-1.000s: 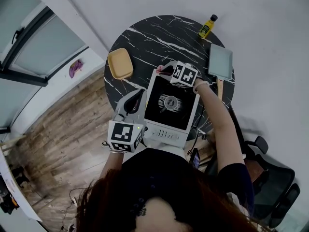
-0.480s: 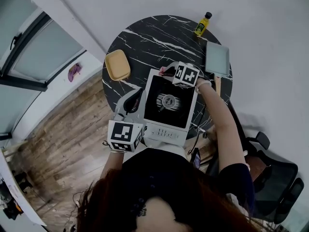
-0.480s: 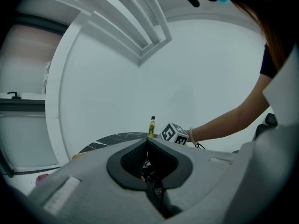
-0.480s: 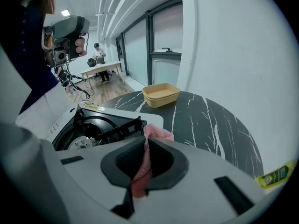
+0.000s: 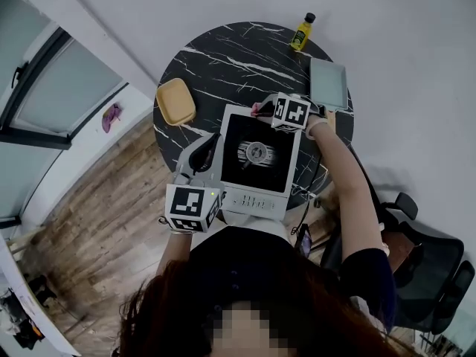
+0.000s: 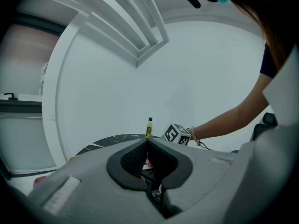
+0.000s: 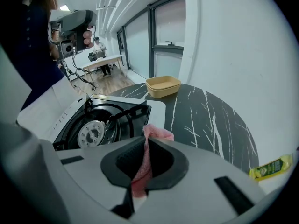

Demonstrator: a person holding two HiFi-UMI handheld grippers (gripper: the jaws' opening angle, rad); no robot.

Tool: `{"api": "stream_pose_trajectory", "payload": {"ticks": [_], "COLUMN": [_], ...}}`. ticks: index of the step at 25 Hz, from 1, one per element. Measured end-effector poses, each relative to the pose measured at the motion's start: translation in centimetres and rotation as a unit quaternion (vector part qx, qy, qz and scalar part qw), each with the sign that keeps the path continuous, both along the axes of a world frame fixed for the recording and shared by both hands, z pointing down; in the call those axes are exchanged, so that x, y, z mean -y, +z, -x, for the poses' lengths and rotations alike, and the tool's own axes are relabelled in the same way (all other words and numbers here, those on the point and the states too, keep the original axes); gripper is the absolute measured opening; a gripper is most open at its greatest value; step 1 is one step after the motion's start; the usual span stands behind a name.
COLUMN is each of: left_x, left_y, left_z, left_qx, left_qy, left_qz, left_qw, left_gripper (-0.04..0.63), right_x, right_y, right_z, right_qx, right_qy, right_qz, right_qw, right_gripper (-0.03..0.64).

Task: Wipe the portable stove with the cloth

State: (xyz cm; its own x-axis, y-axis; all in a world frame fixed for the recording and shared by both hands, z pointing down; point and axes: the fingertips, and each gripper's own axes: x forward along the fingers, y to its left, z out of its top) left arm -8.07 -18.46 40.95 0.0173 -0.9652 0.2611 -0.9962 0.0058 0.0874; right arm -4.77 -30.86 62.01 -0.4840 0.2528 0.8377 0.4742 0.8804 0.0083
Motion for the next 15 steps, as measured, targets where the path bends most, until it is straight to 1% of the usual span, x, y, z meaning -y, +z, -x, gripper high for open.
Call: {"api": "stream_pose_trajectory", "payload": {"ticks": [15], "left_x": [0.2], "left_y": [0.0], "left_z": [-1.9], "left_qx": [0.003], "left_qy": [0.021], "left_qz": [-0.002], "left_qw": [0.9998], "left_gripper": [0.012], "right_x": [1.3], "right_y": [0.1], "right_z": [-4.2], "right_qx": [-0.031], "right_qy": [0.01], "right_qz": [0.009], "right_qw": [0.999], "right_gripper": [0.02]}}
